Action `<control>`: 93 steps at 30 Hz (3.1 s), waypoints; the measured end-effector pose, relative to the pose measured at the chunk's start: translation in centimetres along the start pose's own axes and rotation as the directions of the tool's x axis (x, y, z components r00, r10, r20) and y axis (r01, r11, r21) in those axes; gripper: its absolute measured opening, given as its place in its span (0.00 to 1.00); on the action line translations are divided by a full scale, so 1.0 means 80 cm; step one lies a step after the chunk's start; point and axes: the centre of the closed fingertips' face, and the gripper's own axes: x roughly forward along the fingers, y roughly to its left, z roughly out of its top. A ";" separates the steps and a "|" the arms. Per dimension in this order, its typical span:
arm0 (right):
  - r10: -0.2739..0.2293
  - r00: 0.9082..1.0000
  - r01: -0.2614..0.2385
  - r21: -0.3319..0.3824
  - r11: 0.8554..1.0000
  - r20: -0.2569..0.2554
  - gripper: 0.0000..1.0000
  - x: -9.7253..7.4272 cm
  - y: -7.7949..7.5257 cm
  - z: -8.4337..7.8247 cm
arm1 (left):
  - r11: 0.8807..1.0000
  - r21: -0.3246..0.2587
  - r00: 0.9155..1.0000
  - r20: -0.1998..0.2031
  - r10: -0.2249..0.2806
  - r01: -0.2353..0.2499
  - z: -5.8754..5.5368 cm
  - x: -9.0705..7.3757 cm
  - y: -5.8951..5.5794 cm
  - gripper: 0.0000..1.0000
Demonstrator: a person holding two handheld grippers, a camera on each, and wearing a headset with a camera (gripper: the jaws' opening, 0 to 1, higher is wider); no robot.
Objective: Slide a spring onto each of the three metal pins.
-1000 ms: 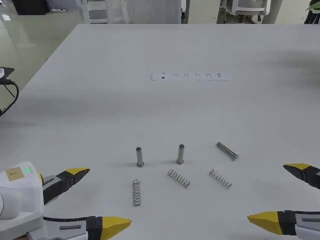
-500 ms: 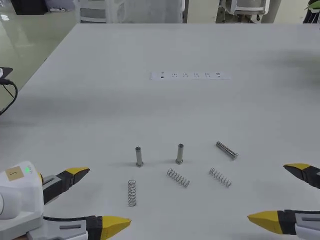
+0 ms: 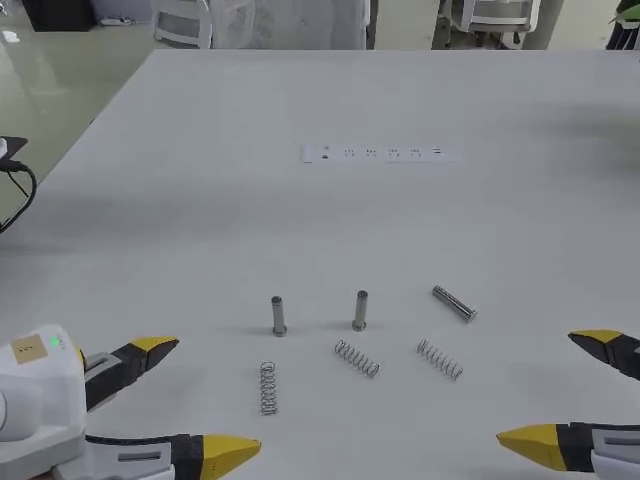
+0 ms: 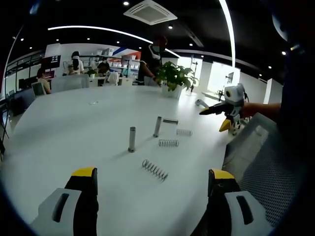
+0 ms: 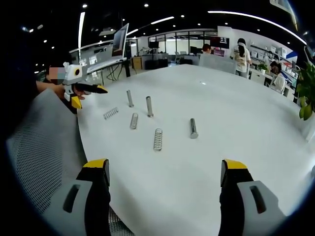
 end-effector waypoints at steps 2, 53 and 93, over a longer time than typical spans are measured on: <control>-0.001 1.000 0.001 -0.002 1.000 -0.003 0.94 0.000 -0.001 0.000 | 1.000 0.000 1.000 -0.001 0.000 0.000 0.000 0.000 0.000 0.90; 0.000 0.999 -0.008 -0.160 0.987 -0.050 0.76 0.075 -0.042 0.079 | 1.000 0.006 1.000 0.005 0.023 -0.023 -0.001 -0.009 0.001 0.88; -0.064 0.971 0.031 -0.145 0.989 -0.231 0.45 0.130 -0.074 0.066 | 1.000 0.002 1.000 0.003 0.022 -0.022 0.000 -0.010 -0.001 0.83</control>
